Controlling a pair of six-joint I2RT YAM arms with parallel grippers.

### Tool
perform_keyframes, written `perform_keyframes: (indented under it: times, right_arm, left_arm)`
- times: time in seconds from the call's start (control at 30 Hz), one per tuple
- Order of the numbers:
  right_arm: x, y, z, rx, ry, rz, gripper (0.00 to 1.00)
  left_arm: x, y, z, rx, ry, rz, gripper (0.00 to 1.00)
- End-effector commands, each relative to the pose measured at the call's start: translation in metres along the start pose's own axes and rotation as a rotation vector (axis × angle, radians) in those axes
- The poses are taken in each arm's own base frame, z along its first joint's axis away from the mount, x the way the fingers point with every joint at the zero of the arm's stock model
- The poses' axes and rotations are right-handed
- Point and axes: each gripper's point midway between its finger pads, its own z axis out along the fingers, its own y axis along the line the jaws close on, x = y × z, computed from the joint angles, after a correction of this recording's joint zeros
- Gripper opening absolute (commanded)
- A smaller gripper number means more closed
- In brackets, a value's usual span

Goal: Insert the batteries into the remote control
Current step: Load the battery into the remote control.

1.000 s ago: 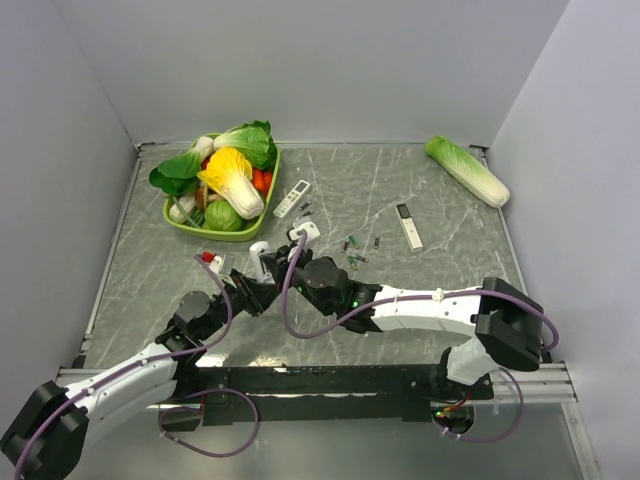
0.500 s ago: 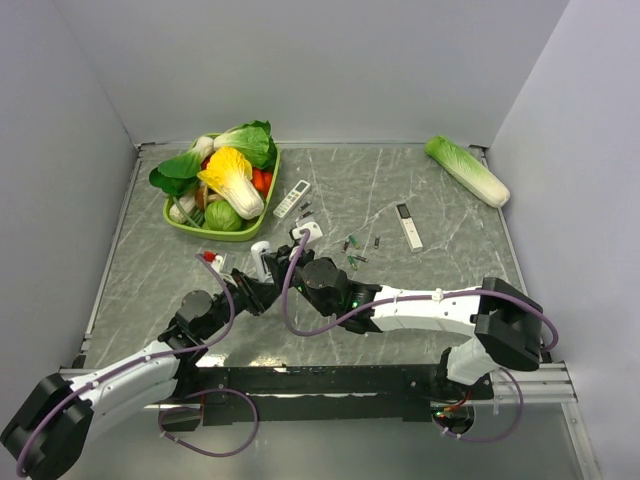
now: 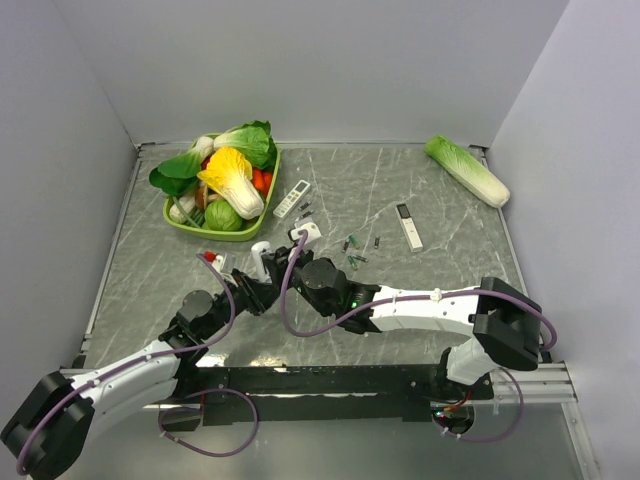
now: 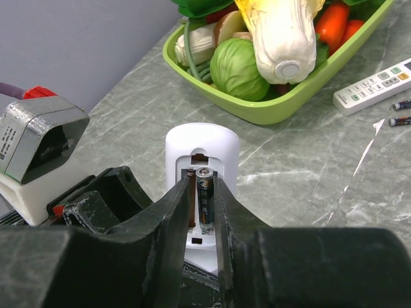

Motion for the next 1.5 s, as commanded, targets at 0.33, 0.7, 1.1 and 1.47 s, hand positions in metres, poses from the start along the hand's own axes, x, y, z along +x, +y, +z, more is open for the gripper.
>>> perform_keyframes:
  times: [0.33, 0.7, 1.1, 1.47]
  right_arm:
    - [0.000, -0.005, 0.001, 0.029, 0.006, -0.040, 0.36]
    - [-0.013, -0.004, -0.005, 0.016, -0.022, -0.037, 0.38]
    - [-0.013, -0.004, -0.005, 0.021, -0.015, -0.049, 0.41]
    - [-0.012, -0.002, -0.003, 0.013, -0.001, -0.061, 0.46]
  left_arm:
    - [-0.019, -0.035, 0.001, 0.150, -0.074, 0.015, 0.01]
    - [-0.020, -0.026, 0.002, 0.103, -0.080, -0.004, 0.01]
    - [-0.014, -0.017, 0.005, 0.053, -0.052, -0.039, 0.01]
    - [-0.012, -0.013, 0.006, 0.027, -0.044, -0.053, 0.01]
